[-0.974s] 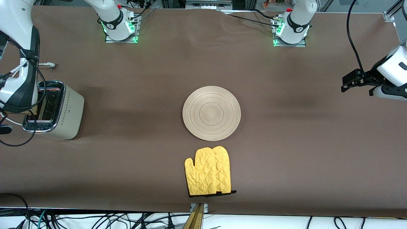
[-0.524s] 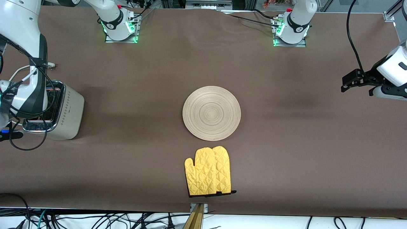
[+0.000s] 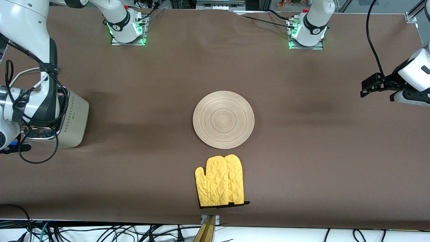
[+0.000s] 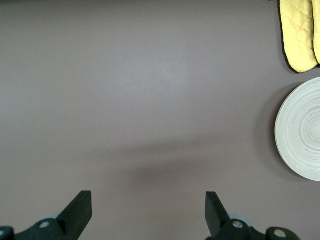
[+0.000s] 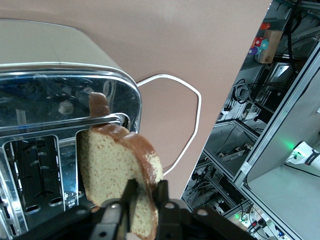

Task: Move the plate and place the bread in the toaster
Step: 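Lower the bread into the toaster slot and open the right gripper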

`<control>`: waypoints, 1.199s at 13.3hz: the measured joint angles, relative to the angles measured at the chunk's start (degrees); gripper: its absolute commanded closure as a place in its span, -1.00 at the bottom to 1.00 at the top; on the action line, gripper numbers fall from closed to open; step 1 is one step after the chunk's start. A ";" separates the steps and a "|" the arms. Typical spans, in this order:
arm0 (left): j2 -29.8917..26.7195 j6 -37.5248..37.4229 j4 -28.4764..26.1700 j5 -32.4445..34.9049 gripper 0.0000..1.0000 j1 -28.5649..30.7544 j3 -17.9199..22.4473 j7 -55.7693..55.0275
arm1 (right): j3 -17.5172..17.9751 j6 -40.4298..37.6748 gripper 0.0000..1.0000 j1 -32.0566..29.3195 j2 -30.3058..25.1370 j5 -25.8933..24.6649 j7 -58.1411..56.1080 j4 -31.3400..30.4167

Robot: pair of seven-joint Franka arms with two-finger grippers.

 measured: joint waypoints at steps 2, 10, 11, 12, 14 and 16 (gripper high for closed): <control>0.00 0.00 0.00 0.00 -1.00 0.00 0.00 0.00 | -0.04 0.10 -1.00 -0.03 -0.09 0.72 -0.22 0.30; 0.04 -0.07 0.00 0.00 -1.00 -0.01 -0.01 0.00 | -0.31 -0.41 -1.00 0.03 -5.63 13.26 -3.02 2.16; 0.04 -0.08 0.00 0.00 -1.00 -0.01 0.00 0.00 | -0.30 -0.40 -1.00 0.06 -6.06 16.84 -3.02 2.39; 0.04 -0.10 0.00 0.00 -1.00 -0.01 0.00 0.00 | -0.27 -0.40 -1.00 0.14 -6.66 20.45 -3.02 2.55; 0.05 -0.18 0.00 0.00 -1.00 -0.01 -0.01 0.00 | -0.20 -0.42 -1.00 0.74 -8.03 27.04 -3.06 2.65; 0.06 -0.25 0.00 0.00 -1.00 -0.02 -0.01 0.00 | -0.07 -0.47 -1.00 2.07 -8.83 30.39 -3.06 2.65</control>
